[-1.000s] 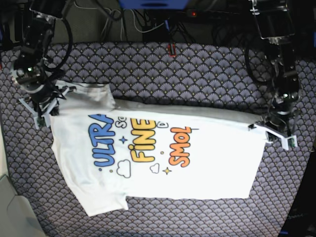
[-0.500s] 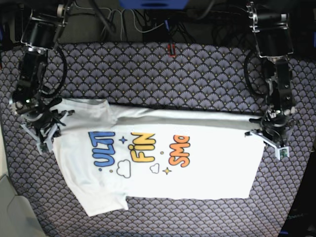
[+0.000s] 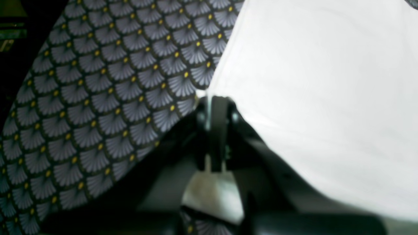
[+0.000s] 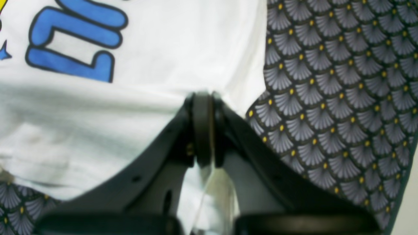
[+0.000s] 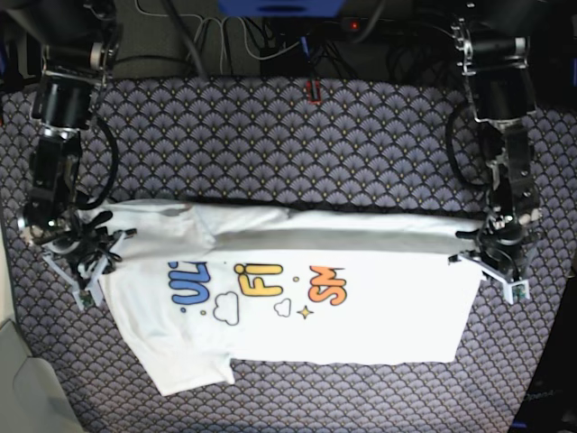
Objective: Fold the T-shirt properly
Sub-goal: 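Pull the shoulder edges toward the hem, folding the shirt in half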
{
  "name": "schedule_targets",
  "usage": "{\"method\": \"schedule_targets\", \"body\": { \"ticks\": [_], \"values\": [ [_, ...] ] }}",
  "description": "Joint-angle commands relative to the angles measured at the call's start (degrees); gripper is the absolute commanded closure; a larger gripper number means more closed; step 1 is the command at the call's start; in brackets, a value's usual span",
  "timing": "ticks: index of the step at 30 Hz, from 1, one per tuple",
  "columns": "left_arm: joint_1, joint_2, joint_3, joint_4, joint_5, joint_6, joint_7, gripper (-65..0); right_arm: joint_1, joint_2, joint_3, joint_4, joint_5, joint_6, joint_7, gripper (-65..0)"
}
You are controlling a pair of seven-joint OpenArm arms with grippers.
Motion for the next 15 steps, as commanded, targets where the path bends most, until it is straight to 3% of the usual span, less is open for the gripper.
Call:
{"method": "schedule_targets", "body": {
  "ticks": [1,6,15],
  "values": [
    [-1.6,-1.5,0.0,0.5,0.3,0.3,-2.0,-0.5,1.8,0.8,-1.1,0.2,-0.5,-0.3,1.2,0.0],
    [-1.9,-1.8,0.0,-0.4,0.3,0.3,-2.6,-0.5,3.1,-1.0,-3.4,-0.8,-7.6,-0.3,2.0,0.0],
    [-4.8,-1.7,0.0,-0.7,0.3,0.3,-2.6,-0.5,5.9,-1.6,-3.5,-1.1,-11.2,-0.3,3.0,0.0]
  ]
}}
